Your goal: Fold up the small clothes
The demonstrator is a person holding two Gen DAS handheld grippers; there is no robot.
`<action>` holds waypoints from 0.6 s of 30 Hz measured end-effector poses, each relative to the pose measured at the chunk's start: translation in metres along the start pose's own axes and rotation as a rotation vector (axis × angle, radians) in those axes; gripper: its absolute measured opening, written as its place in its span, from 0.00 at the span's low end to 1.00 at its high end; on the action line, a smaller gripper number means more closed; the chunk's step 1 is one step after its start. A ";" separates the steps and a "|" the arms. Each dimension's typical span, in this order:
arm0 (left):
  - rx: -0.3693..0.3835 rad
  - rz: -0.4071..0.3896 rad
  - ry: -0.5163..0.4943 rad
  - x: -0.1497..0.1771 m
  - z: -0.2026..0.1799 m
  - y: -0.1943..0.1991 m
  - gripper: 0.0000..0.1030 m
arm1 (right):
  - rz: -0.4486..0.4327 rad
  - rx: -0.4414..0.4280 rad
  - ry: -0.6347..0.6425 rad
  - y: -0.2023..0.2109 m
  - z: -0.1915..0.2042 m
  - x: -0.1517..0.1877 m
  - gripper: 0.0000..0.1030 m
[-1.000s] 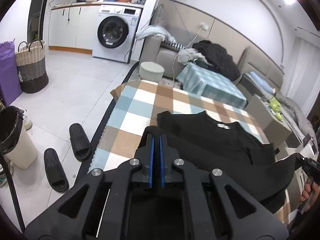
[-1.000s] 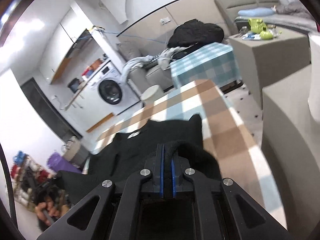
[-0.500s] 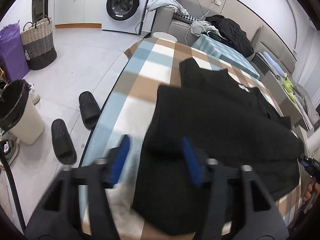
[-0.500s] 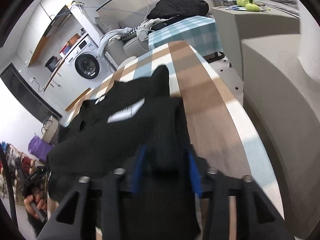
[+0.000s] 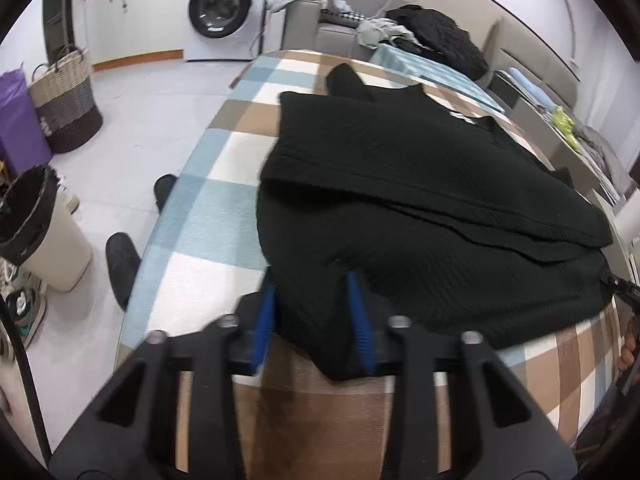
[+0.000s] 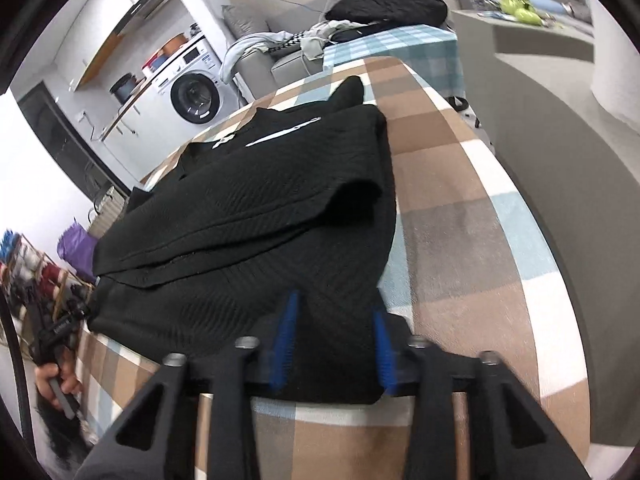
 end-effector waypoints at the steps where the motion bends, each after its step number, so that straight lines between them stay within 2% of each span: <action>1: -0.002 -0.005 -0.020 0.000 -0.004 0.001 0.17 | -0.006 0.001 0.016 0.000 0.001 0.001 0.20; 3: -0.019 -0.019 -0.052 0.000 -0.007 0.004 0.15 | -0.009 -0.002 0.010 0.001 0.001 0.003 0.16; 8: 0.000 -0.005 -0.040 0.010 -0.006 0.018 0.15 | 0.002 0.000 -0.005 0.008 -0.002 0.008 0.14; 15: 0.005 0.019 -0.013 0.036 -0.002 0.054 0.15 | 0.029 0.005 -0.032 0.034 -0.003 0.026 0.14; 17: 0.008 0.023 0.002 0.039 0.000 0.059 0.15 | 0.029 0.010 -0.036 0.039 -0.004 0.028 0.15; 18: 0.004 0.023 0.014 0.038 0.002 0.061 0.17 | 0.022 0.020 -0.034 0.041 -0.004 0.027 0.19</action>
Point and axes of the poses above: each gripper's, at about its wrist camera, not at the fingertips, and y roughly against the way its jaws point, z to its left, x to its underside, the point moved 9 cm from there along -y, roughly the way its jaws point, and after that the axes turned 9 degrees about -z, right-handed, at the moved point
